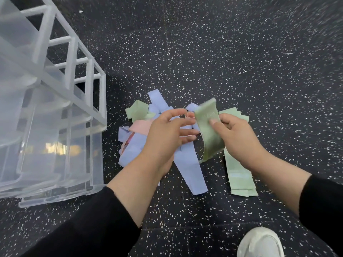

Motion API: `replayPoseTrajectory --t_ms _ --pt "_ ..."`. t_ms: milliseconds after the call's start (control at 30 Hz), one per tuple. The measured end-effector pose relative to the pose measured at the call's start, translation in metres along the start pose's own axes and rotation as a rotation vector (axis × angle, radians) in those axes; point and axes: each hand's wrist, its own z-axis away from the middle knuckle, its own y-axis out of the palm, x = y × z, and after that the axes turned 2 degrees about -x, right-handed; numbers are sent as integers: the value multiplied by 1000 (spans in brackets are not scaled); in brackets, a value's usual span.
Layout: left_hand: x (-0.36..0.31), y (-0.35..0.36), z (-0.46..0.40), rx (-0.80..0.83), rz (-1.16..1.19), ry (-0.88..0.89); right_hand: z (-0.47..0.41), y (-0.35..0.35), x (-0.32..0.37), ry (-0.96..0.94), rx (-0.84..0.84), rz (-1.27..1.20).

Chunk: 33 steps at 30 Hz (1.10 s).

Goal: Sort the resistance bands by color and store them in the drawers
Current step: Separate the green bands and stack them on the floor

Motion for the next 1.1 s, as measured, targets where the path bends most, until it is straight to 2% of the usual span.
replayPoseTrajectory --t_ms 100,167,233,333,400,633,733,900,1100 --pt "8 -3 -10 22 -359 168 1 0 2 9 14 -39" --pt "13 -2 -13 90 -489 169 1 0 1 7 30 -64" --pt "15 1 -17 99 -426 74 2 1 1 -3 51 -56" --pt "11 7 -23 82 -233 -206 3 3 3 -25 93 -51" --pt "8 11 -27 115 -133 -281 4 2 3 -10 87 -66" --pt "-4 36 -37 11 -82 -45 8 -6 -1 103 51 -229" --pt "-18 49 -39 29 -105 32 13 -10 -10 156 63 -253" --pt "-32 76 -49 98 -109 47 27 -21 -25 213 107 -230" --pt "-22 103 -75 96 -181 16 42 -51 -37 303 -7 -208"
